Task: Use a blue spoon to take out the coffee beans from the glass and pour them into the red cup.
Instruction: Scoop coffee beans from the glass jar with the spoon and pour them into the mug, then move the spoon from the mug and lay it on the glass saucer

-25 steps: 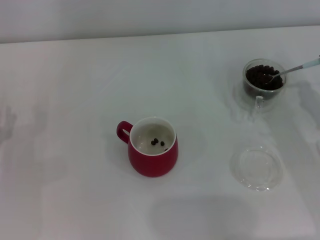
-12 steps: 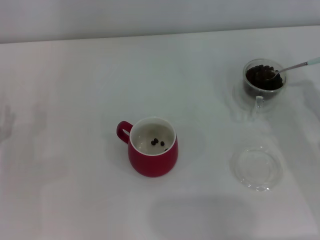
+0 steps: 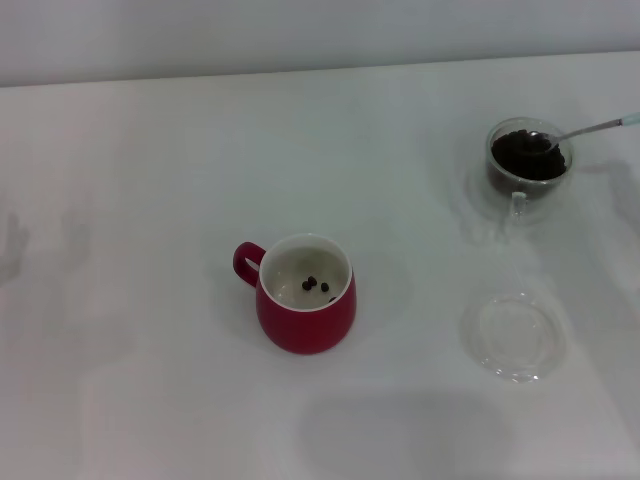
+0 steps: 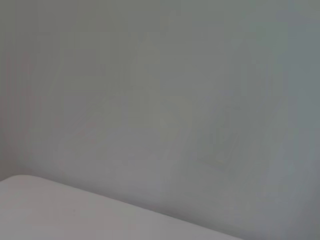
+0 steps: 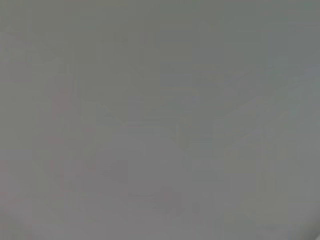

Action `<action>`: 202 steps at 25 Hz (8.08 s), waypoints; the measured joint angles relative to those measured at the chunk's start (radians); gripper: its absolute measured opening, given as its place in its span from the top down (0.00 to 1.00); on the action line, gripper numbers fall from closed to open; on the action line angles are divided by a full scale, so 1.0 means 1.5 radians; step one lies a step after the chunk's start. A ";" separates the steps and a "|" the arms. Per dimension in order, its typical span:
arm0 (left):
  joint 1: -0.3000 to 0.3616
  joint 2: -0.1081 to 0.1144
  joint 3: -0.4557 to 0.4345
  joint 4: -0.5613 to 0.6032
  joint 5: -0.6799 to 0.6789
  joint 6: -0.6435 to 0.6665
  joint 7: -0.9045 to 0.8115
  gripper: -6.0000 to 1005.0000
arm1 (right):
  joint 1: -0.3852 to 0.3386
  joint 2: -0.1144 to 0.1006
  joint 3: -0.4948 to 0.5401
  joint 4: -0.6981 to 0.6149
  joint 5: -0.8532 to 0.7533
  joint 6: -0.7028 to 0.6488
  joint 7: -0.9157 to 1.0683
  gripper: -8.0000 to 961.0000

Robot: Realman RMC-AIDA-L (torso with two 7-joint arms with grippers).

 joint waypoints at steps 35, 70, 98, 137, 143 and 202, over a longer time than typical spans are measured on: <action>-0.007 0.004 0.000 0.009 0.000 0.000 -0.001 0.13 | -0.002 0.003 -0.036 0.046 -0.014 -0.085 0.063 0.84; -0.011 0.000 0.000 0.010 0.000 0.008 0.004 0.12 | 0.021 0.011 -0.072 0.172 -0.145 -0.186 -0.039 0.84; -0.005 -0.001 0.000 0.009 0.000 0.009 0.004 0.12 | 0.042 0.012 0.019 0.214 -0.294 -0.151 -0.194 0.84; 0.002 -0.002 0.000 0.009 0.001 0.008 0.004 0.12 | 0.038 0.011 0.073 0.215 -0.392 -0.184 -0.468 0.84; 0.001 -0.002 0.000 0.008 0.001 0.009 0.004 0.12 | -0.005 0.006 0.117 0.205 -0.390 -0.213 -0.372 0.84; -0.014 -0.001 -0.001 0.011 0.002 0.007 0.004 0.12 | -0.230 0.011 0.141 0.207 -0.309 -0.207 -0.452 0.84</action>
